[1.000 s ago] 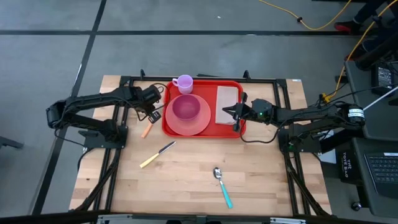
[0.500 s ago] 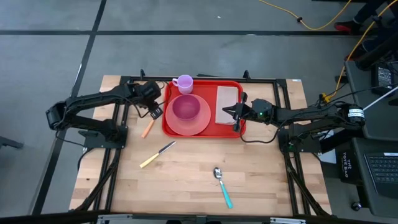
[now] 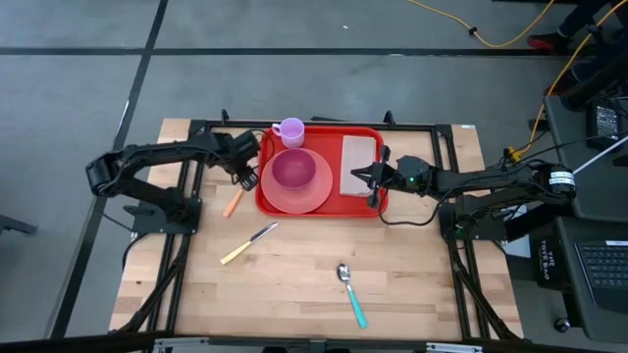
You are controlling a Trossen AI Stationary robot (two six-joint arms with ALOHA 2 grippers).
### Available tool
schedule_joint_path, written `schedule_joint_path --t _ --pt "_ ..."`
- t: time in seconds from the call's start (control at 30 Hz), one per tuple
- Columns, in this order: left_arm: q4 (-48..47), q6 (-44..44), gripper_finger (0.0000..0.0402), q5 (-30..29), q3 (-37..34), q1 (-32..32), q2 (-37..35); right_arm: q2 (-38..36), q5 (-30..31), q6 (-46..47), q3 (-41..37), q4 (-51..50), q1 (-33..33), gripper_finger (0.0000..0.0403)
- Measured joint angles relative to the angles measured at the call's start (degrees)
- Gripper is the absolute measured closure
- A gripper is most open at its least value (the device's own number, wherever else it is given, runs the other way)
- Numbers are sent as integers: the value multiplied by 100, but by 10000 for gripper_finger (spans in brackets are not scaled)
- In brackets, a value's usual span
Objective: Set up tray
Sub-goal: Put the orange fork on the light brown napkin
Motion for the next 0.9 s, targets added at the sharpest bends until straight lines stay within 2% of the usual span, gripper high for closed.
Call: schedule_joint_path --t 0.1,0.2,0.37,0.57,0.73,0.9 --pt "-79 -48 251 413 0 0 253 0 0 0 0 -53 2 377" --pt "-81 -200 249 573 0 -11 466 0 0 1 0 -195 1 377" --pt "-190 -570 253 447 0 -91 694 0 0 53 0 -296 2 377" --pt "-404 -1063 256 -96 -2 -503 727 0 0 163 0 -376 0 377" --pt "-384 -1433 256 -143 -18 -978 727 0 -1 220 0 -504 1 377" --pt "-287 -1735 256 -187 -398 -1322 725 0 -3 322 0 -655 0 377"
